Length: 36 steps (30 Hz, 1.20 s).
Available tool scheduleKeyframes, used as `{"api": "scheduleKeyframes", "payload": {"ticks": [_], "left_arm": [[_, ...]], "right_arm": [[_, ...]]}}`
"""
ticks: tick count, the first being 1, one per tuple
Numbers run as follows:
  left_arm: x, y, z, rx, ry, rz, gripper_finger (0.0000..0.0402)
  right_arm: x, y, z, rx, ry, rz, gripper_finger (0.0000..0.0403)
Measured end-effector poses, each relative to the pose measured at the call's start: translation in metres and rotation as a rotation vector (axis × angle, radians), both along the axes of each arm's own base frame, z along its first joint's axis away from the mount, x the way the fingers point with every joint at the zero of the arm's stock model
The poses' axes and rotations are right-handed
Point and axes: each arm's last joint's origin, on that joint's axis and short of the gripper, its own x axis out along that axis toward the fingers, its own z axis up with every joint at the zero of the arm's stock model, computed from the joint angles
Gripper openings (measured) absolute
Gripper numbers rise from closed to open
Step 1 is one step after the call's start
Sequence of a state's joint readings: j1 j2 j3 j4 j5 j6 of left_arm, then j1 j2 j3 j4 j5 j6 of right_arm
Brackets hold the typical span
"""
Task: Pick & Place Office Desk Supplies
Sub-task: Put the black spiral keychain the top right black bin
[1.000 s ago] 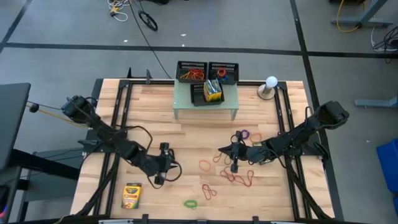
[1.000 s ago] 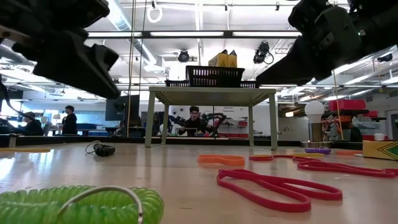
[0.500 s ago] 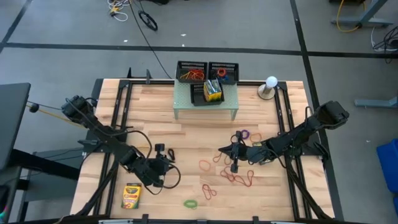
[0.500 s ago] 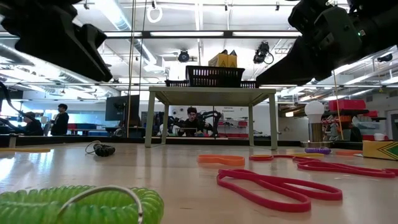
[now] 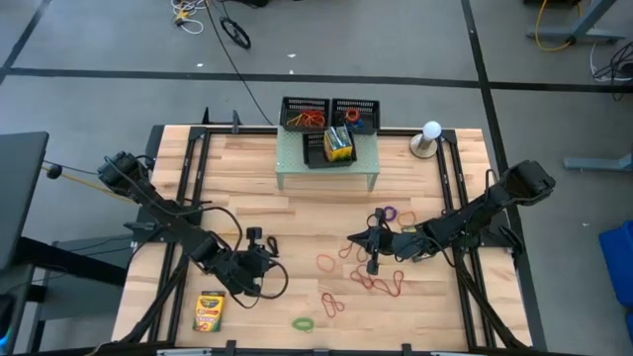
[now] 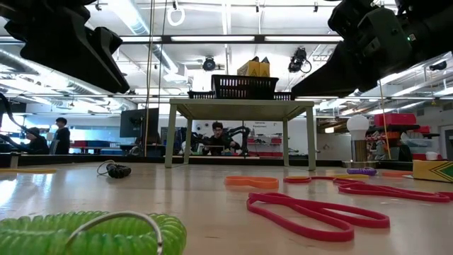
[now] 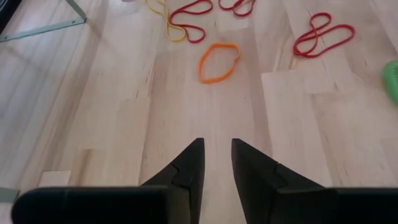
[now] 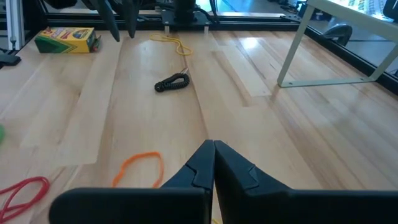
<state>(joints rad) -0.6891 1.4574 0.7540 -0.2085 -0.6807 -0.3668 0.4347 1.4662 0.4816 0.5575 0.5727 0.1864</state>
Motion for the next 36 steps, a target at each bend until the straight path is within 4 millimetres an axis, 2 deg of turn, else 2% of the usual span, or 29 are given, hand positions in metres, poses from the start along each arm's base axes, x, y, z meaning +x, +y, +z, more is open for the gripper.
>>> {"api": "scheduleKeyframes", "payload": {"ticks": [19,27,31,36], "left_arm": [[-0.002,-0.004,-0.002,-0.028,0.030,-0.047,0.0089],[0.003,-0.012,-0.032,-0.106,0.173,-0.038,0.0092],[0.009,-0.017,-0.035,-0.087,0.222,-0.014,0.0119],[0.019,-0.014,-0.033,0.044,0.247,0.000,0.0182]], "right_arm": [[0.000,0.000,0.000,0.000,0.000,0.000,0.0013],[0.000,0.000,0.000,0.000,0.000,0.000,0.0013],[0.000,0.000,0.000,0.000,0.000,0.000,0.0013],[0.000,0.000,0.000,0.000,0.000,0.000,0.0013]]}}
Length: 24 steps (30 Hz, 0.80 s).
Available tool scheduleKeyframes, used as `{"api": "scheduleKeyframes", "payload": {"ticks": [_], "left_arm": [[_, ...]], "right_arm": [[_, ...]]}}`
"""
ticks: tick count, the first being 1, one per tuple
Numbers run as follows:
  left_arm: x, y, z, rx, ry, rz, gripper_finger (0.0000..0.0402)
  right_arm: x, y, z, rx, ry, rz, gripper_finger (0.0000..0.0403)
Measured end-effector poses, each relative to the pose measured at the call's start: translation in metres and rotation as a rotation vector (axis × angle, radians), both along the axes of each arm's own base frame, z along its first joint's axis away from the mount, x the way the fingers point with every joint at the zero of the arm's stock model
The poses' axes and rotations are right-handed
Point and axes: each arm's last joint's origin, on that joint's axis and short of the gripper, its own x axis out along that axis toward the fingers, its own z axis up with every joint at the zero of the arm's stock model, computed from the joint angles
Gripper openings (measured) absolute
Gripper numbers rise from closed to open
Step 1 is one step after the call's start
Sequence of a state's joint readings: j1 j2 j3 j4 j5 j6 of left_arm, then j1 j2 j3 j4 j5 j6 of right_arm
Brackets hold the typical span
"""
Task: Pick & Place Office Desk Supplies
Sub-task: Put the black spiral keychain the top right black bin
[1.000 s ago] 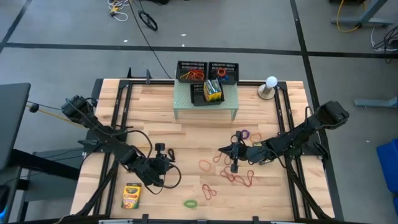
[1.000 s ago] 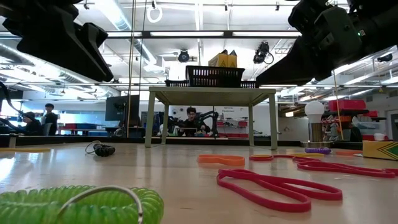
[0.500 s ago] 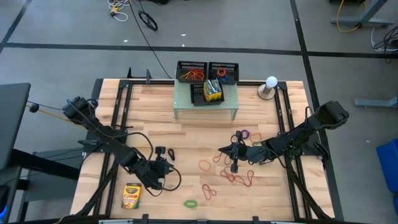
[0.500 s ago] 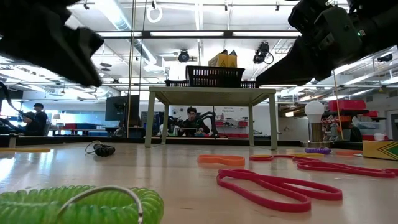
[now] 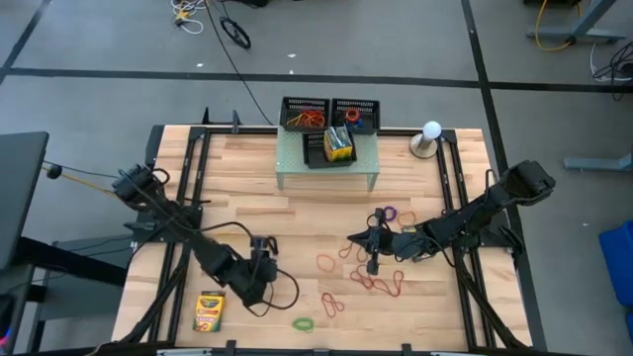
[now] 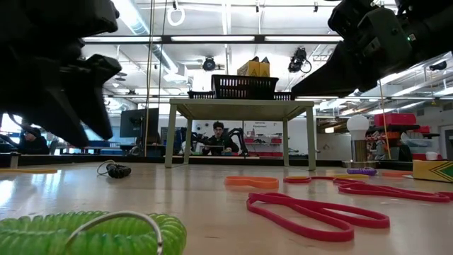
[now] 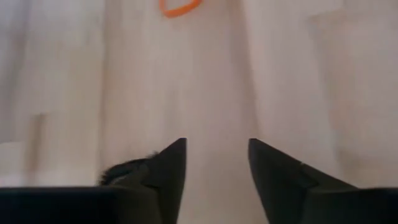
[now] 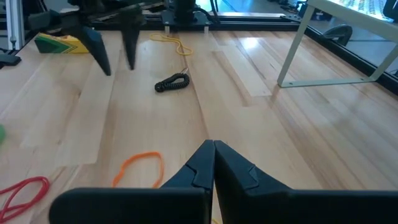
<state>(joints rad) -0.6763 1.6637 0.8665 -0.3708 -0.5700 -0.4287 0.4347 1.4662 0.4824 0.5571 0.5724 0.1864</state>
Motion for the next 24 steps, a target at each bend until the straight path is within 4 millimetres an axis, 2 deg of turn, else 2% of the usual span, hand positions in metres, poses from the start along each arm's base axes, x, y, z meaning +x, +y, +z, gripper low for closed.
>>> {"api": "scheduleKeyframes", "payload": {"ticks": [4,7,15,18,24], "left_arm": [[0.005,0.014,-0.003,0.077,0.060,-0.017,0.0226],[0.009,0.021,-0.004,0.119,0.108,-0.075,0.0239],[0.017,0.036,-0.004,0.222,0.170,-0.190,0.0218],[0.020,0.041,-0.005,0.210,0.205,-0.233,0.0207],[0.027,0.049,-0.022,0.230,0.294,-0.270,0.0203]], "right_arm": [[0.000,0.000,0.000,-0.001,0.002,0.000,0.0013],[0.000,0.000,0.000,-0.002,0.004,0.000,0.0013],[0.000,0.000,0.000,-0.001,0.003,0.000,0.0013],[0.000,0.000,0.000,-0.002,0.003,0.000,0.0013],[0.000,0.000,-0.001,-0.003,0.006,0.000,0.0013]]}}
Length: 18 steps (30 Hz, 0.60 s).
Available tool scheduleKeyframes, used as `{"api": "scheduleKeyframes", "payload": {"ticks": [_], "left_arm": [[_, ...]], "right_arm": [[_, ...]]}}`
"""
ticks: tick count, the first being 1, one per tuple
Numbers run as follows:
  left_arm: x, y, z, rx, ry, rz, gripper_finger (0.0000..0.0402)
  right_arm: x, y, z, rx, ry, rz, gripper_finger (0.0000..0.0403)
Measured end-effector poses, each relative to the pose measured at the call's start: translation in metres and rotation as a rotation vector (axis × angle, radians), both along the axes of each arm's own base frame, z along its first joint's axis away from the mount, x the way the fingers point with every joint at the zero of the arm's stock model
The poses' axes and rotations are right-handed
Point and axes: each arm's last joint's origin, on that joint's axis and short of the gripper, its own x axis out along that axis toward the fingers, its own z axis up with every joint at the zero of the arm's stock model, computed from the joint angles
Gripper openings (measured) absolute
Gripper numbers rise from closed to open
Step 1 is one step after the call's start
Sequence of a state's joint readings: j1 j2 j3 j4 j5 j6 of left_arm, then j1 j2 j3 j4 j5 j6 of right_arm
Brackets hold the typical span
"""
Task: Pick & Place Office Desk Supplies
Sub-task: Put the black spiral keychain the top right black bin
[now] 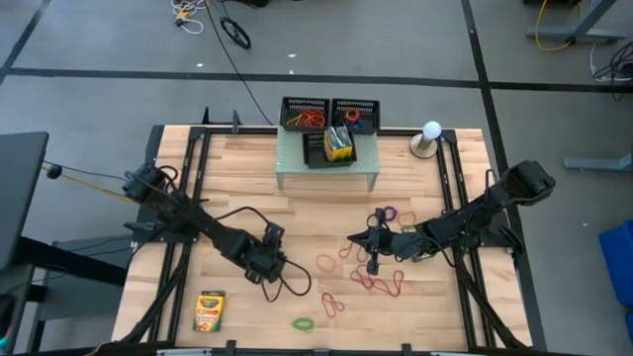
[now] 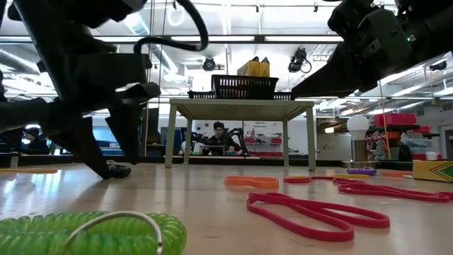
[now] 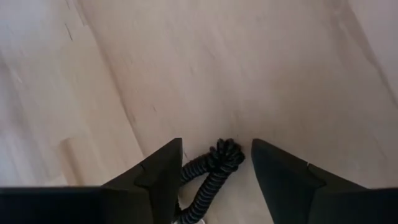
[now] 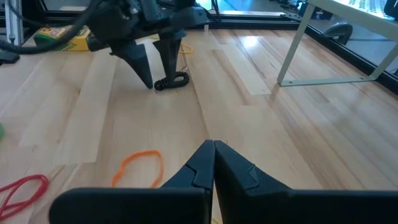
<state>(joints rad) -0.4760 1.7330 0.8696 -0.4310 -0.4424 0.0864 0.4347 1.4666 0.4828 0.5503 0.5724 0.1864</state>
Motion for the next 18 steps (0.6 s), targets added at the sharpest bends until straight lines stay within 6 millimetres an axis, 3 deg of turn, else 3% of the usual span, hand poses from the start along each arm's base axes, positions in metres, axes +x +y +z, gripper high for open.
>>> {"api": "scheduleKeyframes", "payload": {"ticks": [5,15,18], "left_arm": [[0.0018,0.0027,-0.0077,0.020,0.030,0.006,0.0190],[-0.0032,0.0053,-0.0015,0.007,0.045,0.022,0.0022],[-0.0060,0.0066,-0.0009,0.015,0.067,0.020,0.0007]], "right_arm": [[0.0000,0.0000,0.0000,-0.001,0.000,0.000,0.0013],[0.0000,0.0000,0.0000,0.000,0.000,0.000,0.0013],[0.0000,0.0000,0.0000,0.000,0.000,0.000,0.0013]]}}
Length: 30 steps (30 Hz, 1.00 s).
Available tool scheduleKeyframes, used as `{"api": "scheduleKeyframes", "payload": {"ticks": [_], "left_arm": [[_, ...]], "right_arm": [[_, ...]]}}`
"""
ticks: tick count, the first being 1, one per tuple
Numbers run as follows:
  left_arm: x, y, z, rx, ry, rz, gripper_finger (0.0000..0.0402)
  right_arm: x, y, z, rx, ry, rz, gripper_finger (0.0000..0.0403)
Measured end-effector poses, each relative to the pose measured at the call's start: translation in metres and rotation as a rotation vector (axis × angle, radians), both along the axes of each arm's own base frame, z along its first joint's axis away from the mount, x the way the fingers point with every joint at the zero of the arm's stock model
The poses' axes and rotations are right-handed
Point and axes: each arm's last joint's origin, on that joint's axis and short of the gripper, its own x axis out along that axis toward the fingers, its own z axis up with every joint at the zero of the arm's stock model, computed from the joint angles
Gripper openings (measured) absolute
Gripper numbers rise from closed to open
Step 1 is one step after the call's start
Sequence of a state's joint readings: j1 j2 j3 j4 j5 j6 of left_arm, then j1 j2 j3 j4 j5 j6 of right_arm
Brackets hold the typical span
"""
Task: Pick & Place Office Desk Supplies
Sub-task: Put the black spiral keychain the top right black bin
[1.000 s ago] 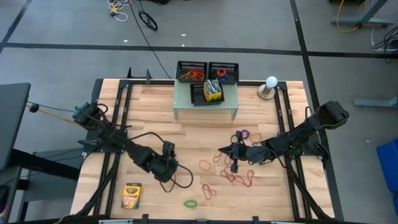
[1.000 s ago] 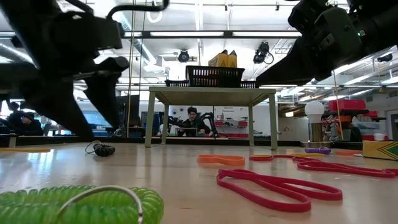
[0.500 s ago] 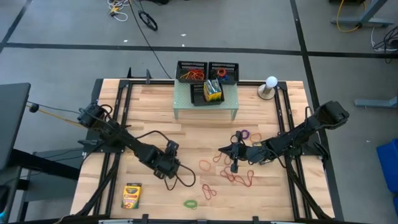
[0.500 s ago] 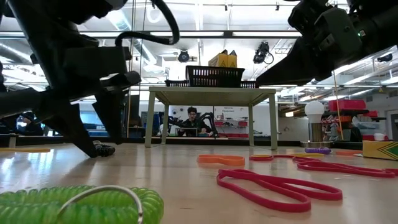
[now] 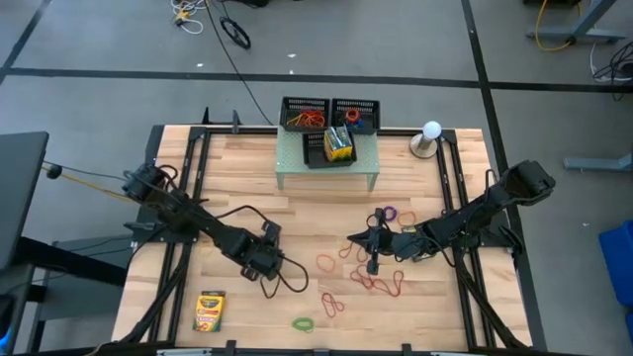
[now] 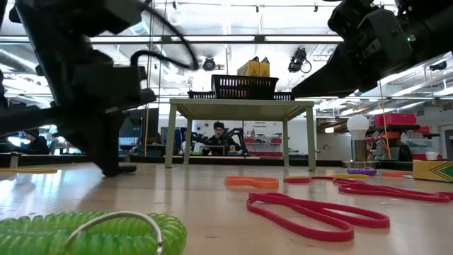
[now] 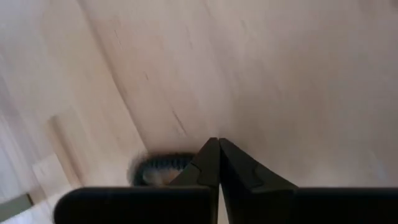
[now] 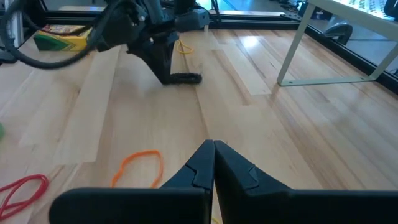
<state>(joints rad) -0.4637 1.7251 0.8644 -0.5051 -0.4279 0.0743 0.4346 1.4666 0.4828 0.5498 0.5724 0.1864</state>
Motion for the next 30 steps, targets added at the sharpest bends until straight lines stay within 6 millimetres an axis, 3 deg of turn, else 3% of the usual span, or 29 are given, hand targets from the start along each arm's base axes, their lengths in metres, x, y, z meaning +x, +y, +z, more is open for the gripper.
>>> {"api": "scheduleKeyframes", "payload": {"ticks": [11,15,21,25,28,30], "left_arm": [[-0.006,0.001,0.028,-0.084,-0.103,0.096,0.0013],[-0.005,0.001,0.026,-0.133,-0.137,0.223,0.0039],[0.000,0.007,0.012,-0.178,-0.138,0.405,0.0111],[0.003,0.012,0.003,-0.151,-0.115,0.431,0.0154],[0.005,0.013,0.001,-0.130,-0.112,0.423,0.0158],[0.005,0.013,0.000,-0.127,-0.110,0.414,0.0139]], "right_arm": [[0.000,0.000,0.000,0.000,0.000,0.000,0.0013],[0.000,0.000,0.000,0.000,0.000,0.000,0.0013],[0.000,0.000,0.000,0.000,0.000,0.000,0.0013],[0.000,0.000,0.000,0.000,0.000,0.000,0.0013],[0.000,0.000,0.000,0.000,0.000,0.000,0.0013],[0.000,0.000,0.000,0.000,0.000,0.000,0.0013]]}}
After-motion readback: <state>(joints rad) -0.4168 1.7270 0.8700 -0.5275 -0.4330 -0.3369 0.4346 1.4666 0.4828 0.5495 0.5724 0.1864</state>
